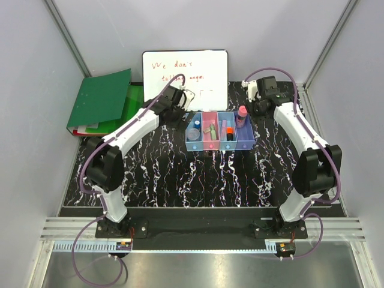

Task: Sort the stationery into containers
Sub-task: Move the storage box to the center of the board.

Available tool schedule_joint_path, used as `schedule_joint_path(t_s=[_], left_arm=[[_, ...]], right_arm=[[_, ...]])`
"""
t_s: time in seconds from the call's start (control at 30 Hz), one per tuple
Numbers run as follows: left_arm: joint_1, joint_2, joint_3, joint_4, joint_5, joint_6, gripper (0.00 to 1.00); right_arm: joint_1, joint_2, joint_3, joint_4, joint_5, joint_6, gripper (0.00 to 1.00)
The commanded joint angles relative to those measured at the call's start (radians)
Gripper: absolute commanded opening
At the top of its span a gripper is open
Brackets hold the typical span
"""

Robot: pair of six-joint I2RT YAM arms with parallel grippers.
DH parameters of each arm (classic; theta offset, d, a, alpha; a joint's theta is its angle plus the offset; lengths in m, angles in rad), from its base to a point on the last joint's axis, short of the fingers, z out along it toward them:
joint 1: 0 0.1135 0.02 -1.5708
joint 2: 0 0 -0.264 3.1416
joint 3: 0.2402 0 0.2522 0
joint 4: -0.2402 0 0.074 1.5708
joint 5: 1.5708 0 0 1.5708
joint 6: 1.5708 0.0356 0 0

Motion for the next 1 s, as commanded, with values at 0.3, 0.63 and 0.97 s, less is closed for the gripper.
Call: schedule_joint_path(t_s=[0.3,0.63,0.97], left_arm=[[0.000,0.177,0.195,-0.088,0.126,-0.126,0.65],[-0.002,0.274,0.267,-0.095,0.132,-0.136,0.59],[-0.002,0.321,0.305,-0.098,0.143,-0.142,0.51]], right_arm=[[-0.058,0.032,-0.043,0.008,-0.060,-0.014,0.31],[-0.064,0.084,-0.076,0.047,-0.120,-0.007,0.33],[-0.072,0.147,-0.052,0.063,-0.128,-0.011,0.33]])
